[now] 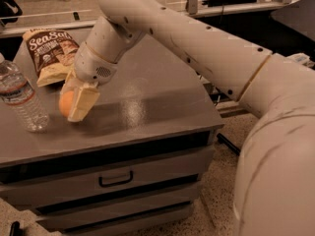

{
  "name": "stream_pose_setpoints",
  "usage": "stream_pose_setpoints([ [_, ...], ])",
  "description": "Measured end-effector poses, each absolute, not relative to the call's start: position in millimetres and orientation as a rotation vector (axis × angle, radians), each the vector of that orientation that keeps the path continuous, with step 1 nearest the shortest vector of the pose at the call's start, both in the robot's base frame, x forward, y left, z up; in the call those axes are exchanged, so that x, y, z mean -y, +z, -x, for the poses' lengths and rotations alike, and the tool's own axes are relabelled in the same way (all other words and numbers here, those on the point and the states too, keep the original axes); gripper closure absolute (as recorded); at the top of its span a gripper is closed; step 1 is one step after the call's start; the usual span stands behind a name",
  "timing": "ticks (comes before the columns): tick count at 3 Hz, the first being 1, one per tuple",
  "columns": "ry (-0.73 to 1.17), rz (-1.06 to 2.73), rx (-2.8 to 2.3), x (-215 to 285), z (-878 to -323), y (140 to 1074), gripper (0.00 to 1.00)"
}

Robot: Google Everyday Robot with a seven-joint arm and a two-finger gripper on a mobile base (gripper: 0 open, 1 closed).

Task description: Move orange near water bottle

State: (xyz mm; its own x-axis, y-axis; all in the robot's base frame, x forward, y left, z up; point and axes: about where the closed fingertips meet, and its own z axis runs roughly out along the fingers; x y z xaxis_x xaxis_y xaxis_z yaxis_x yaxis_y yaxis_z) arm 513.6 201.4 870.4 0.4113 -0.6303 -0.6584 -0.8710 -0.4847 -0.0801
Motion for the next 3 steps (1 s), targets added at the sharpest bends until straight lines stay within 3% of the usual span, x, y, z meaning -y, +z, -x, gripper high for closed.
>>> stream_pose_setpoints([
  [2,0.866,2.207,-1.341,-228,-526,869,0.00],
  [3,0.887,2.167,-1.370,-232,-532,867,0.00],
])
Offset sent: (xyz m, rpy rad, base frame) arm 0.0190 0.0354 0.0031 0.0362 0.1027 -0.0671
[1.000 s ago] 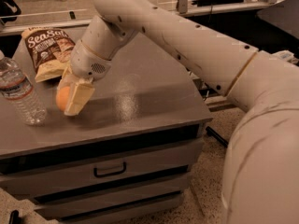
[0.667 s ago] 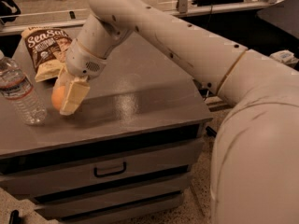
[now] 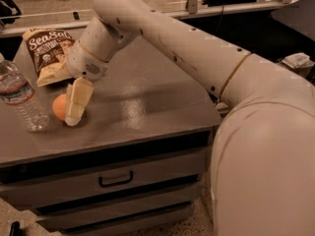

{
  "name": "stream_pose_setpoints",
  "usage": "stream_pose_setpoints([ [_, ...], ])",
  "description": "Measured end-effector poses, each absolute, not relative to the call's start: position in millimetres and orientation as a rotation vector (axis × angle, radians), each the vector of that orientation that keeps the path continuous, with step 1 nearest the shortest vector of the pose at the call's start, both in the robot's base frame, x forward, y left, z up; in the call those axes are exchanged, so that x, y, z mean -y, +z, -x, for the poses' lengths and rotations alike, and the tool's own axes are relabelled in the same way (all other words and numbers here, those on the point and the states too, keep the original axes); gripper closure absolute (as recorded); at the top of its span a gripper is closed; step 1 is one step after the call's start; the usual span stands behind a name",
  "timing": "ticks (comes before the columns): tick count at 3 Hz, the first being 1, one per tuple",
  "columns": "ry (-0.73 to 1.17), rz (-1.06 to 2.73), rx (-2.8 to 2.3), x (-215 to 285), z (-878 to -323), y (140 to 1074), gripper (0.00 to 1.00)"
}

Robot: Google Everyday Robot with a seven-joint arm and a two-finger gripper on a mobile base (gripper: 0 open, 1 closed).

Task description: Move orange near water bottle

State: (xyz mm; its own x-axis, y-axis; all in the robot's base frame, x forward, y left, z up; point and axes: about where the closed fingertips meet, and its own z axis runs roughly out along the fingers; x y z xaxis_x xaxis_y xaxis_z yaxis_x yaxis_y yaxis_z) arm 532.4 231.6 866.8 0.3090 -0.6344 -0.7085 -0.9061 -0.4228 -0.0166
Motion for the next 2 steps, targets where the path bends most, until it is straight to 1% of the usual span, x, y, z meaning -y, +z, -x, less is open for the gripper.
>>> stream_pose_setpoints([
  [1,0.884,2.117,-1.388,-221,-546,873,0.00],
  [2,0.869,2.070,-1.379,-183,-566,882,0.00],
])
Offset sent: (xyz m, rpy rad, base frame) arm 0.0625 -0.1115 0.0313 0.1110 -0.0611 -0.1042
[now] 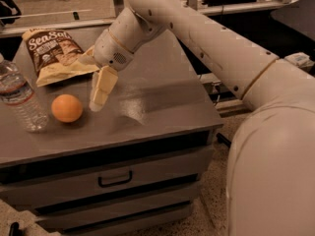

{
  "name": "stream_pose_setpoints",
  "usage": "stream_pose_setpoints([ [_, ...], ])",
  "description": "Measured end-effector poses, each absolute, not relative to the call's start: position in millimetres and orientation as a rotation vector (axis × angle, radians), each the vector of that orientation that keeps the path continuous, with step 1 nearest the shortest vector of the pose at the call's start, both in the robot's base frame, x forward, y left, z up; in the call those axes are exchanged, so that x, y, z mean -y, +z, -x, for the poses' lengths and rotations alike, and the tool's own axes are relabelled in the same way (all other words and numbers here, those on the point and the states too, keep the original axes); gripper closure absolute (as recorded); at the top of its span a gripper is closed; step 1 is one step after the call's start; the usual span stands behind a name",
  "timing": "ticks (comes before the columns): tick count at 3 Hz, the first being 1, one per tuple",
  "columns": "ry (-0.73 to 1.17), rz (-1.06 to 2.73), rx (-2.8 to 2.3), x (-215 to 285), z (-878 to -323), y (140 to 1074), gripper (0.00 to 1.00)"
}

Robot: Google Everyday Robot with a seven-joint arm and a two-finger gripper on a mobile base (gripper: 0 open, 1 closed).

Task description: Move orange near water bottle

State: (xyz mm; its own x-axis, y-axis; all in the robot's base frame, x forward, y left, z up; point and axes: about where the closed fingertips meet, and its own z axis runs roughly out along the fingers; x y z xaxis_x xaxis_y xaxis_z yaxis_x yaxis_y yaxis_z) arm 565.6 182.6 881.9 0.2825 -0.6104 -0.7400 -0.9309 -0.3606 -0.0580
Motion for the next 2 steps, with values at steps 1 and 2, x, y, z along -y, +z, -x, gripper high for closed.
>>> stream_pose_setpoints([
  [1,0.858,1.997,-1.448,-118.4,-590.4,877.4,0.00],
  [2,0.858,1.997,-1.448,-118.4,-590.4,877.4,0.00],
])
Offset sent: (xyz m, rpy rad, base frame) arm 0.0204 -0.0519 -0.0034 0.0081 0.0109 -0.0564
